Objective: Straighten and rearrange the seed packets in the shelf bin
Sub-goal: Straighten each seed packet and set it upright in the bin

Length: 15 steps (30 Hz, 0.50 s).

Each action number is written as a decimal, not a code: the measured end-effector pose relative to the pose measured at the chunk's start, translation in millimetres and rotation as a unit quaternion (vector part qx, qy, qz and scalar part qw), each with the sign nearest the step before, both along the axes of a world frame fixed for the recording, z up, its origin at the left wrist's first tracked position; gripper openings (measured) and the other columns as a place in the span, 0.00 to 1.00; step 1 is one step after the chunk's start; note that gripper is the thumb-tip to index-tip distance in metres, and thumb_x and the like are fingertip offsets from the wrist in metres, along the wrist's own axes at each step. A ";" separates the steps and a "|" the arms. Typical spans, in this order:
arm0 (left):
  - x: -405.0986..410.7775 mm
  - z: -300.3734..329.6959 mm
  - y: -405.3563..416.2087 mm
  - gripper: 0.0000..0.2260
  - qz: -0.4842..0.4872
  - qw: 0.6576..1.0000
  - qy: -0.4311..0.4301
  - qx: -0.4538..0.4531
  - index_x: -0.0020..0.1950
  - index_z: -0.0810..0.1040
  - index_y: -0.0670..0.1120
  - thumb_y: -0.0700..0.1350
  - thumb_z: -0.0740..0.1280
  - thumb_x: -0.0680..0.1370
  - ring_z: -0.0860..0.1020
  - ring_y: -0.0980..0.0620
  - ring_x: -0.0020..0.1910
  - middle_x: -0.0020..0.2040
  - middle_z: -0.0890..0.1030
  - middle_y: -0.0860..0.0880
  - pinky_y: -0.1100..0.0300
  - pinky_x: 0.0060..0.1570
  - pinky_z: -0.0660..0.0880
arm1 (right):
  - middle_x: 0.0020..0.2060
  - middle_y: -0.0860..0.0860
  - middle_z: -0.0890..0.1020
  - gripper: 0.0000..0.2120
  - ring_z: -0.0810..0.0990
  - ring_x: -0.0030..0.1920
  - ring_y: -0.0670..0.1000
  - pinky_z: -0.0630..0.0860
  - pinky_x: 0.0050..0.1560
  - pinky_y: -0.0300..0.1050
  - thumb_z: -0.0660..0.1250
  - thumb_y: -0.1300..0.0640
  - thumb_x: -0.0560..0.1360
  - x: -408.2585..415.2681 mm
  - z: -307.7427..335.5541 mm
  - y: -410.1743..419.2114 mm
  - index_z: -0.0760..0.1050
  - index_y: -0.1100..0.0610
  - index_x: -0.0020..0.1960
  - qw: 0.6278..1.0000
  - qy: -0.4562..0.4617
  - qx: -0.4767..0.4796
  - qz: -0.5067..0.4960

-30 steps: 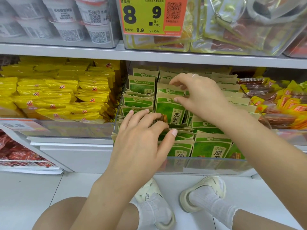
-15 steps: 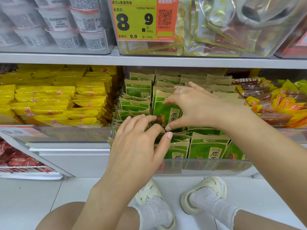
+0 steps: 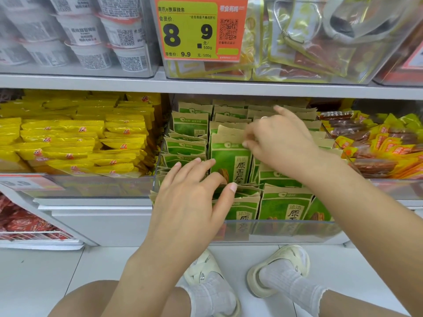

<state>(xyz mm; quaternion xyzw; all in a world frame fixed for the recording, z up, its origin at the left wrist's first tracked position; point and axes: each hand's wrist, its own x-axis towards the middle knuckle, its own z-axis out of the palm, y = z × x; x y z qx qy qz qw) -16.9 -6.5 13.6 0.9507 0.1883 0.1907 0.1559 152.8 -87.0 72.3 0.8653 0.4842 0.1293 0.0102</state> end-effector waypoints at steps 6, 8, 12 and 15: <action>-1.5 11.7 -3.4 0.23 0.000 0.999 -0.004 -0.051 0.64 0.77 0.54 0.63 0.50 0.80 0.64 0.56 0.73 0.70 0.75 0.53 0.60 0.71 0.51 | 0.44 0.53 0.83 0.10 0.81 0.44 0.59 0.68 0.39 0.47 0.58 0.51 0.81 4.5 6.4 -11.5 0.75 0.52 0.58 0.983 -0.006 0.183 0.019; -1.0 17.7 -3.3 0.23 0.017 0.992 -0.045 -0.118 0.74 0.66 0.54 0.61 0.55 0.81 0.64 0.59 0.71 0.72 0.71 0.55 0.61 0.69 0.59 | 0.41 0.53 0.83 0.09 0.81 0.43 0.60 0.74 0.40 0.51 0.60 0.51 0.80 4.2 8.4 -17.0 0.75 0.52 0.55 0.970 0.022 0.236 0.051; 5.0 22.5 -0.6 0.30 0.024 0.983 -0.089 -0.161 0.78 0.55 0.55 0.58 0.62 0.79 0.69 0.57 0.70 0.75 0.67 0.58 0.60 0.59 0.67 | 0.39 0.51 0.83 0.09 0.81 0.40 0.57 0.76 0.42 0.57 0.61 0.52 0.78 -2.0 26.8 -29.7 0.76 0.54 0.52 0.925 0.076 0.363 0.087; 7.7 24.8 -3.0 0.29 0.015 0.978 -0.105 -0.178 0.78 0.57 0.56 0.57 0.63 0.79 0.69 0.61 0.68 0.72 0.69 0.60 0.63 0.57 0.67 | 0.40 0.46 0.81 0.08 0.80 0.40 0.50 0.77 0.45 0.54 0.62 0.55 0.78 -10.0 43.5 -37.0 0.77 0.57 0.52 0.898 0.090 0.414 0.118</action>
